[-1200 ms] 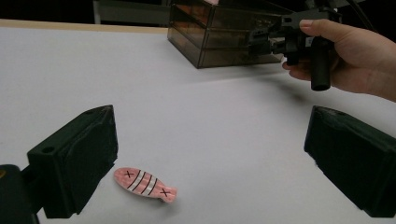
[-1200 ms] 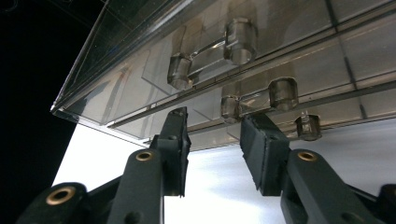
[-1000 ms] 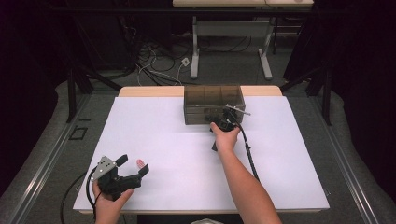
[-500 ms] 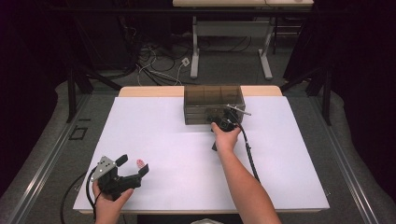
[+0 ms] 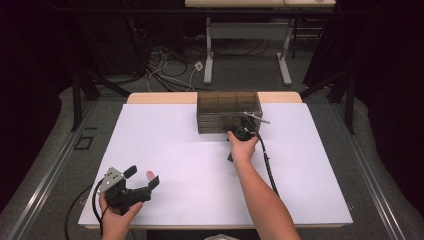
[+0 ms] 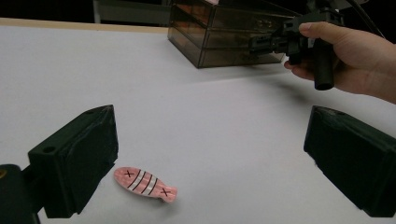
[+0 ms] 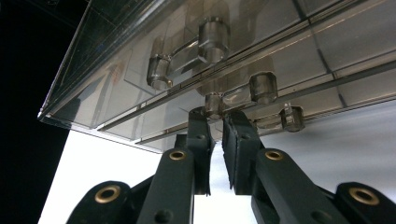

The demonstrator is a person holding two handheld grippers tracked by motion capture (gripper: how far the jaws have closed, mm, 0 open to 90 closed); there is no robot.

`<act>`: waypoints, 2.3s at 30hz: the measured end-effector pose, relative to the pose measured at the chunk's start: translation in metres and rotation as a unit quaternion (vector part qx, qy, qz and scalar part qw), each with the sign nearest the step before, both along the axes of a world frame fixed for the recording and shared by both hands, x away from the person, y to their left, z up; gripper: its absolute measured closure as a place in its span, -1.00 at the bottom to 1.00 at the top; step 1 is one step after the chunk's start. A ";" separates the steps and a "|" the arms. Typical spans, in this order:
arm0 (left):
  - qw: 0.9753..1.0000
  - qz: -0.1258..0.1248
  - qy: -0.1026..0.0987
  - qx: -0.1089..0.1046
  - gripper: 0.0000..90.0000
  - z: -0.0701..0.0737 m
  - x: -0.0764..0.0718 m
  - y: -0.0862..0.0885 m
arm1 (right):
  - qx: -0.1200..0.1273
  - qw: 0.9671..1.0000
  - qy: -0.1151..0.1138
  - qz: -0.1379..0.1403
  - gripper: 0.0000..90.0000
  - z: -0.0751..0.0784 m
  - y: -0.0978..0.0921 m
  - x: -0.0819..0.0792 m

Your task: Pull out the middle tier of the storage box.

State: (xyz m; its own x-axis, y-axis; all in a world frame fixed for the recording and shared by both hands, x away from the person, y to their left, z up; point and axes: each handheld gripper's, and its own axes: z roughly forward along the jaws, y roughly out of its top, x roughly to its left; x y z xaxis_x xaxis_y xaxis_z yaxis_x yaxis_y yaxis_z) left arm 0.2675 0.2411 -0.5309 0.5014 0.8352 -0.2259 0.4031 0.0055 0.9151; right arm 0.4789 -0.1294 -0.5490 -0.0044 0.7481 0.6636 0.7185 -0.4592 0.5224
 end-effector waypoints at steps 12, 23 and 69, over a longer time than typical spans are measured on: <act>1.000 -0.001 0.001 0.000 -0.92 0.000 0.000 0.000 | -0.005 1.000 -0.001 0.005 0.82 0.000 -0.001 -0.001; 1.000 -0.002 0.000 0.004 -0.92 -0.001 0.001 -0.001 | 0.002 1.000 0.001 0.003 0.83 0.000 0.001 -0.004; 1.000 -0.003 0.001 0.008 -0.92 -0.001 0.002 -0.004 | 0.023 1.000 -0.002 0.010 0.83 -0.002 -0.003 -0.020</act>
